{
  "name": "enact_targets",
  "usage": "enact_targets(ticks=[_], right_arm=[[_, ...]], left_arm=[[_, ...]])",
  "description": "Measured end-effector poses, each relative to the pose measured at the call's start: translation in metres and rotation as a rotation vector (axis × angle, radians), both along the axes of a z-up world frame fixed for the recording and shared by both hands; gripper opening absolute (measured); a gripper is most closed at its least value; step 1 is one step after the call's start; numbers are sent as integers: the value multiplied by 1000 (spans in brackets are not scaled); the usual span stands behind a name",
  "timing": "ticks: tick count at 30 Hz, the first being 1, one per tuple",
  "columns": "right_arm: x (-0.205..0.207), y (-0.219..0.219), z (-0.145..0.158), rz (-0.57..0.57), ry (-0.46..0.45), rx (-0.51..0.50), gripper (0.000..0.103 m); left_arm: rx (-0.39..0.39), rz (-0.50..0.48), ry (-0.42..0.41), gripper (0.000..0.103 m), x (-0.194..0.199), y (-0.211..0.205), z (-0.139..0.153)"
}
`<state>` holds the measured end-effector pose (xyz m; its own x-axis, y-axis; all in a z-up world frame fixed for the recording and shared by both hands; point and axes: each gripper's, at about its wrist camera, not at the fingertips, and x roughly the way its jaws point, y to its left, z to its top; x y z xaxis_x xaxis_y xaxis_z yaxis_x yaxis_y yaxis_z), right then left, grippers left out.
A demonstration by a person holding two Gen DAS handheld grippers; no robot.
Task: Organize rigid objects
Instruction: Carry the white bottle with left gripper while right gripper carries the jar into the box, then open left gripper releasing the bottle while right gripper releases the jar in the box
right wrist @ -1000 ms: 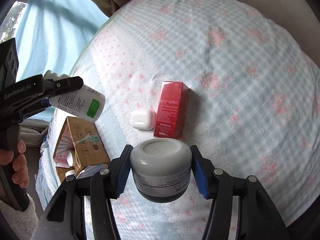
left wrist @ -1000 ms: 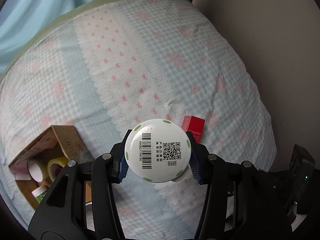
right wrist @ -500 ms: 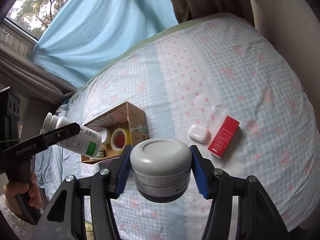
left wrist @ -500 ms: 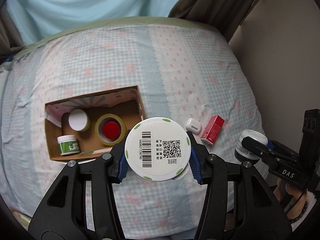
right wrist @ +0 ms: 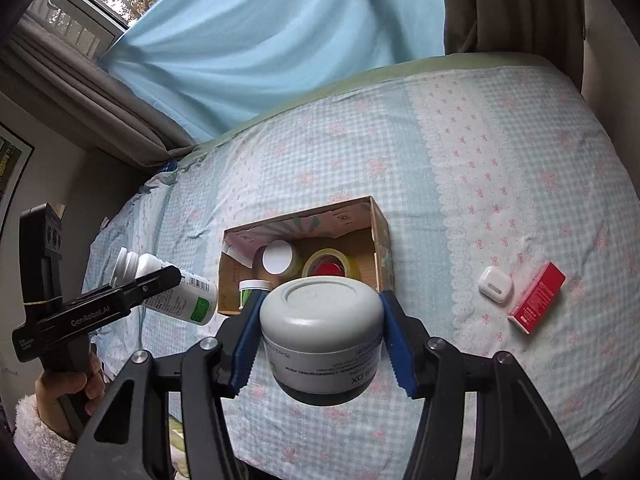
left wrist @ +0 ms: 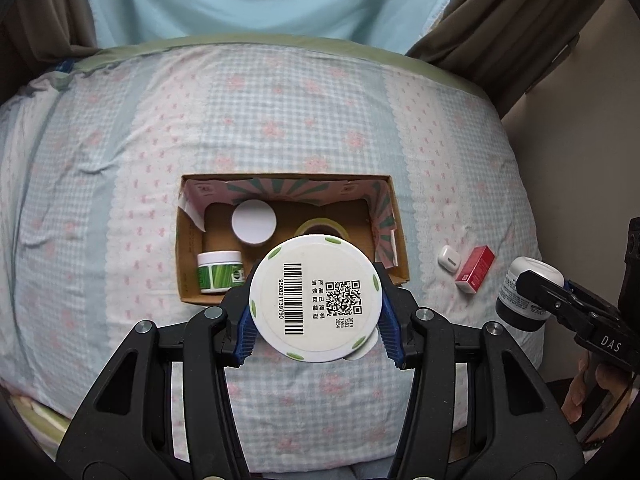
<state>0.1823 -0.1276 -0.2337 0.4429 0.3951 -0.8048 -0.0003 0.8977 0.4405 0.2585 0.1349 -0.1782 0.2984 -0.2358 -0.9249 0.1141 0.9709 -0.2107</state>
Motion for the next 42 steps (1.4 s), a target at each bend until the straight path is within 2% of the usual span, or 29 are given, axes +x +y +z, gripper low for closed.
enact_targets(ticks=[3, 7, 17, 24, 28, 34, 35, 36, 37, 38, 40, 41, 42], right_arm=[[13, 23, -7, 3, 15, -13, 53], [33, 49, -21, -8, 39, -27, 53], [88, 91, -92, -2, 162, -59, 53], [140, 107, -140, 67, 206, -83, 52], [164, 122, -166, 147, 216, -90, 52], [187, 131, -192, 183, 256, -88, 52], [190, 131, -195, 188, 261, -82, 52], [192, 133, -197, 197, 264, -74, 53], [194, 134, -198, 211, 265, -72, 53], [196, 137, -198, 224, 267, -81, 53], [198, 139, -199, 237, 279, -105, 57], [198, 137, -196, 233, 271, -112, 73], [197, 135, -192, 226, 253, -120, 94]], left_arm=[[-9, -8, 25, 46, 10, 18, -18], [17, -54, 53, 46, 28, 32, -50], [-8, -111, 166, 46, 59, 41, -136], [-24, -125, 214, 46, 71, 30, -174], [1, -146, 233, 46, 75, 21, -192], [45, -189, 224, 47, 78, 14, -202], [45, -213, 219, 50, 77, 12, -201], [46, -233, 214, 59, 77, 10, -200], [54, -243, 211, 85, 76, 9, -198], [66, -249, 208, 101, 76, 8, -196], [66, -255, 204, 103, 75, 9, -192], [49, -257, 211, 103, 74, 10, -191], [39, -253, 217, 103, 73, 12, -190]])
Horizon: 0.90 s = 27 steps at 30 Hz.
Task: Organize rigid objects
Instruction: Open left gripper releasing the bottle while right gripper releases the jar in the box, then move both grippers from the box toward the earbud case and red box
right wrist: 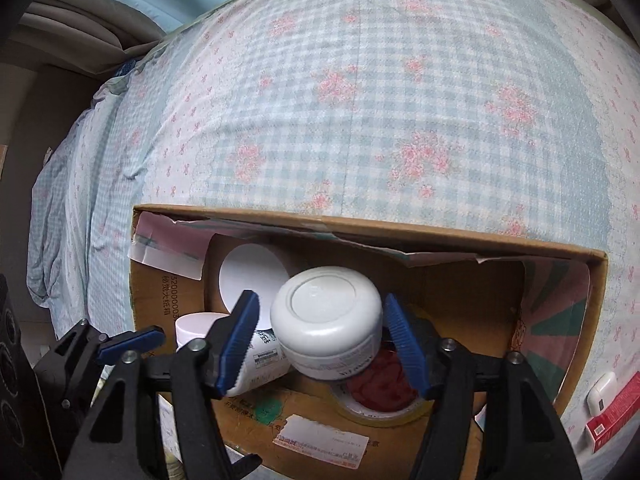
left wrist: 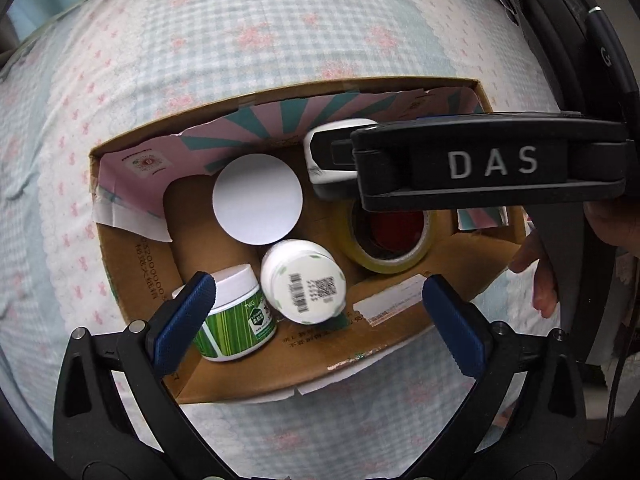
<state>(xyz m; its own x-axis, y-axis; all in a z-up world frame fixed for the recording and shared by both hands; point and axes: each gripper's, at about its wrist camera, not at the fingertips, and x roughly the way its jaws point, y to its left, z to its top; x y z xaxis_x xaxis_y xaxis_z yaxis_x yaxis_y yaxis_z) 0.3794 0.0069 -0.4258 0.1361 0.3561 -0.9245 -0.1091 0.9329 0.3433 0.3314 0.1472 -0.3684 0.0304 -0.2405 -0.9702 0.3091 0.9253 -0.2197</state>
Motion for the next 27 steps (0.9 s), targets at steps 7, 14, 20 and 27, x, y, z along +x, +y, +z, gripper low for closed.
enact_targets(ticks=[7, 14, 20, 27], right_arm=[[-21, -15, 22, 15, -84, -80, 103], [-46, -20, 45, -24, -124, -76, 103], [-76, -23, 78, -42, -142, -84, 103], [-124, -40, 125, -85, -189, -133, 103]], left_arm=[[8, 62, 3, 103, -15, 19, 10], [25, 75, -38, 103, -31, 22, 36], [30, 84, -104, 103, -53, 24, 72], [31, 89, -192, 103, -90, 16, 116]])
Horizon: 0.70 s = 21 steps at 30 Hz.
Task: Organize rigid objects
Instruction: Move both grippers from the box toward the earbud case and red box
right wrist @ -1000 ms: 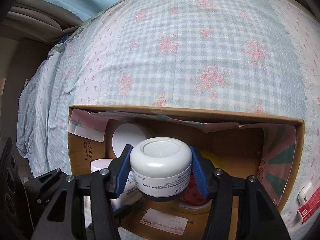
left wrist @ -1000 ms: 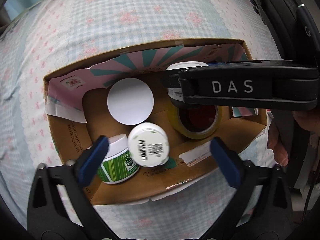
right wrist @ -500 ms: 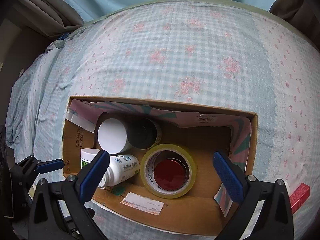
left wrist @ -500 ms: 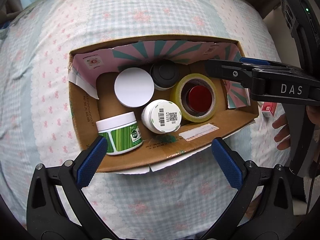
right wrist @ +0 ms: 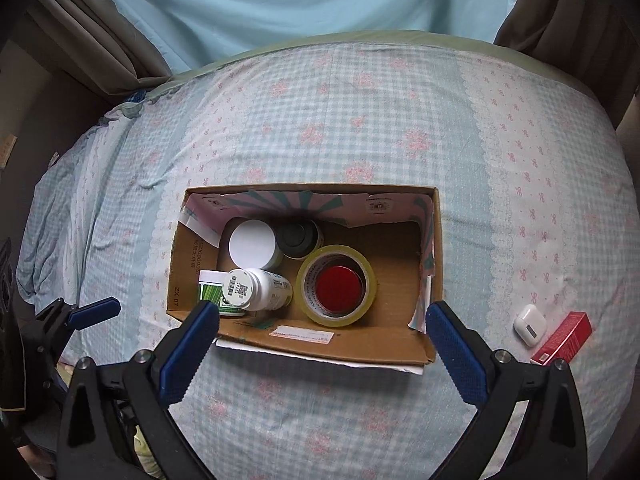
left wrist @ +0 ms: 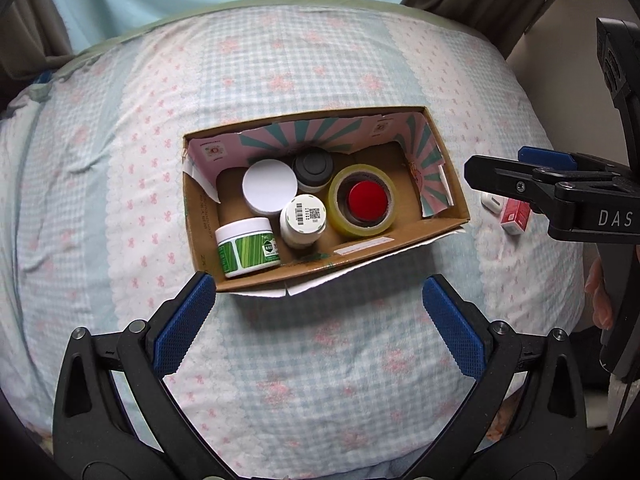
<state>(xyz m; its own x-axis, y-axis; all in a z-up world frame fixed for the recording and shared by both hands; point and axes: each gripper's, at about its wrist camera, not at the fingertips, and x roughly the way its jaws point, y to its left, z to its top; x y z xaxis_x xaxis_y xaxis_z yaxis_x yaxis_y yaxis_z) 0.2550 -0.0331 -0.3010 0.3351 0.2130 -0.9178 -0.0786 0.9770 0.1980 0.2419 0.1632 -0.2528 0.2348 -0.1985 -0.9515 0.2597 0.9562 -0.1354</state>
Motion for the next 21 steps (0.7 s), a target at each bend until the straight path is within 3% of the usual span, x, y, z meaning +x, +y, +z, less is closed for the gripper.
enact_targets(ticks=[6, 12, 16, 21], right_arm=[[-46, -40, 42, -104, -43, -42, 103], [-90, -86, 84, -194, -116, -214, 103], [-111, -130, 94, -285, -117, -211, 103], [-124, -186, 86, -372, -86, -144, 103]], left_arm=[[1, -21, -73, 103, -26, -23, 34], [41, -132, -202, 103, -40, -71, 74], [44, -182, -234, 103, -37, -113, 83], [21, -251, -204, 103, -32, -173, 71]])
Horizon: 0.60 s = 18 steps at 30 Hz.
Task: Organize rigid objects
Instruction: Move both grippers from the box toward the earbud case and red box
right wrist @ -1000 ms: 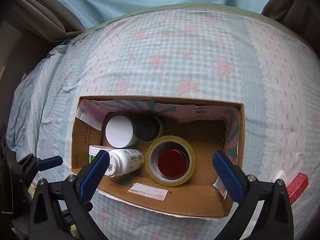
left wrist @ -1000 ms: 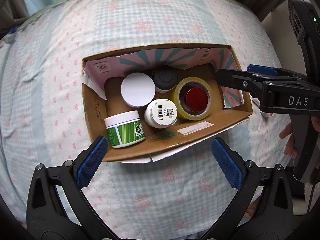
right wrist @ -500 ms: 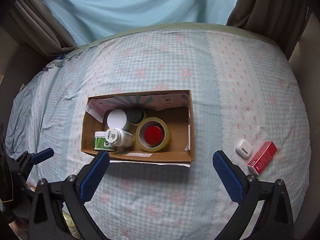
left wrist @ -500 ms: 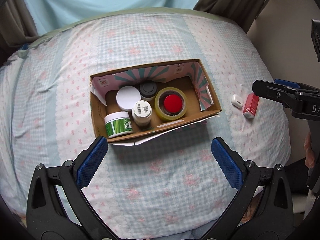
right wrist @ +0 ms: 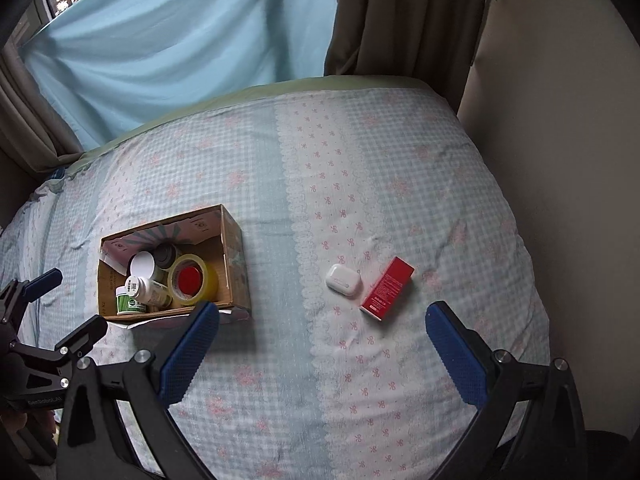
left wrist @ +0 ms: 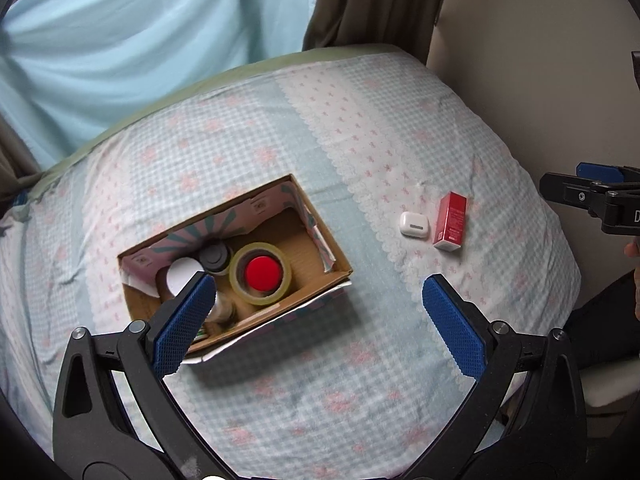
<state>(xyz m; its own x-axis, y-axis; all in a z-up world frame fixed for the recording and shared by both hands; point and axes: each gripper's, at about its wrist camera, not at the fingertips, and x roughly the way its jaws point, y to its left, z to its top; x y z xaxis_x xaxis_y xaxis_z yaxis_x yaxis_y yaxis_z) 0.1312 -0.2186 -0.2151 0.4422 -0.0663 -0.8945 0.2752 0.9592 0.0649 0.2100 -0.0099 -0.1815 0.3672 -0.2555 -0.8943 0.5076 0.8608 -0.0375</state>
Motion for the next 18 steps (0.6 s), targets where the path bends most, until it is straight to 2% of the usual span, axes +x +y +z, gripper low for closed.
enact_targets(ticks=[2, 9, 12, 18], right_arm=[[0, -21, -8, -29, 18, 38, 103], [13, -91, -43, -141, 58, 164, 103], [26, -114, -65, -177, 93, 211, 103], [52, -149, -119, -259, 155, 301, 102]], left_arm=[[10, -9, 4, 103, 2, -25, -8], [39, -50, 110, 103, 27, -110, -54], [30, -50, 167, 103, 40, -139, -79], [99, -68, 234, 103, 60, -187, -142]])
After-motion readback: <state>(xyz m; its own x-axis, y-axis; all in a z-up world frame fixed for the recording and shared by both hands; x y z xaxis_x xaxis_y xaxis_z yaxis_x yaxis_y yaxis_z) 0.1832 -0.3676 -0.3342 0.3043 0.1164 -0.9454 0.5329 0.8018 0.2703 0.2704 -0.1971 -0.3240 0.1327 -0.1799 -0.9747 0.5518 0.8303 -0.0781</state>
